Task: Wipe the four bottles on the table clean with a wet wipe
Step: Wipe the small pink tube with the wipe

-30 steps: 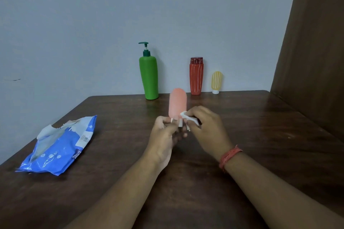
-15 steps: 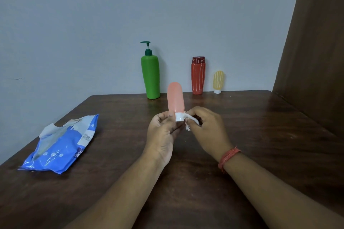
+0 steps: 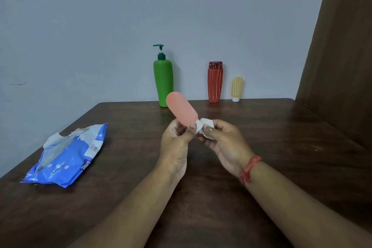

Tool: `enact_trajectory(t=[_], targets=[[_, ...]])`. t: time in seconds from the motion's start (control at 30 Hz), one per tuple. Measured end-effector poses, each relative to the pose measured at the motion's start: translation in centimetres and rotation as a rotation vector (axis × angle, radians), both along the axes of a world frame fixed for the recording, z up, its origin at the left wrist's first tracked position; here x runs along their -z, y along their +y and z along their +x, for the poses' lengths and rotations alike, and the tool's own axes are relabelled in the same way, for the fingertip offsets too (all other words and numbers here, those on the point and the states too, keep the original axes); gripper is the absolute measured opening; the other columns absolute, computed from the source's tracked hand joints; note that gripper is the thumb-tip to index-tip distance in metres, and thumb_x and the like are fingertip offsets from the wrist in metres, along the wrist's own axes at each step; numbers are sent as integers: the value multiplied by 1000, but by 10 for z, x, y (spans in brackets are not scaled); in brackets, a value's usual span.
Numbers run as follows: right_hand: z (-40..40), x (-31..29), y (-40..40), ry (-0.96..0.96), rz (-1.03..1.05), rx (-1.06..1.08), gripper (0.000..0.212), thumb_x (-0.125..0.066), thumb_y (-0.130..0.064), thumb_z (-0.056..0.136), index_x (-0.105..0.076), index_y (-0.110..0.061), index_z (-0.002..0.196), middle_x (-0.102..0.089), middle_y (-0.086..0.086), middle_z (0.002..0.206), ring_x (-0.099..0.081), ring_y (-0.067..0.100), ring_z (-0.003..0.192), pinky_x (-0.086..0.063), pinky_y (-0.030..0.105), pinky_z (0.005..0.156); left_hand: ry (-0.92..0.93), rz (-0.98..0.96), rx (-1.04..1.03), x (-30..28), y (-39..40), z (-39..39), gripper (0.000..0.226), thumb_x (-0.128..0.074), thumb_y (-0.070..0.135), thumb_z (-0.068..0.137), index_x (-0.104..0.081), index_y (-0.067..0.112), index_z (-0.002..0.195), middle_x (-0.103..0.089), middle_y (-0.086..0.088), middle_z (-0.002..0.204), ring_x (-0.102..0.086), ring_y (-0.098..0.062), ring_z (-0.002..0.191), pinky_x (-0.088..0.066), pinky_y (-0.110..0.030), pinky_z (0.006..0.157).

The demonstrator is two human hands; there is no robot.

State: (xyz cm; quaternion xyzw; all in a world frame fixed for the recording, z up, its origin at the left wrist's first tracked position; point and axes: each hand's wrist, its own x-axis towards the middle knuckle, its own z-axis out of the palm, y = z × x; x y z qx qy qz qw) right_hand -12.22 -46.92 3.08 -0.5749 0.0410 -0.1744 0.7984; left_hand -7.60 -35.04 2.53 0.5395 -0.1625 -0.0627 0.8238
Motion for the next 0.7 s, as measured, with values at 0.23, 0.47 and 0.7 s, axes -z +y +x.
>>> enact_trajectory(t=[0.23, 0.47, 0.7], targets=[[-1, 0, 13, 103, 191, -117, 15, -60, 3, 93, -69, 5, 105, -74, 16, 103, -70, 20, 92, -57, 29, 81, 23, -42, 0, 2, -1, 4, 38, -74, 4, 85, -62, 19, 118, -75, 0, 111, -69, -21, 112, -54, -38, 99], [3, -3, 6, 57, 235, 18, 13, -60, 3, 93, -68, 3, 103, -73, 16, 97, -69, 18, 81, -56, 25, 70, -6, -8, -44, 4, -1, 7, 47, -78, 4, 83, -61, 14, 125, -74, -2, 112, -69, -14, 108, -56, -26, 88], [1, 9, 10, 140, -19, -120, 14, -64, -3, 92, -70, 5, 102, -73, 18, 103, -70, 22, 92, -56, 29, 79, -46, 102, -91, 4, 1, 11, 45, -78, 8, 85, -60, 13, 126, -74, -3, 111, -71, -18, 104, -58, -25, 77]])
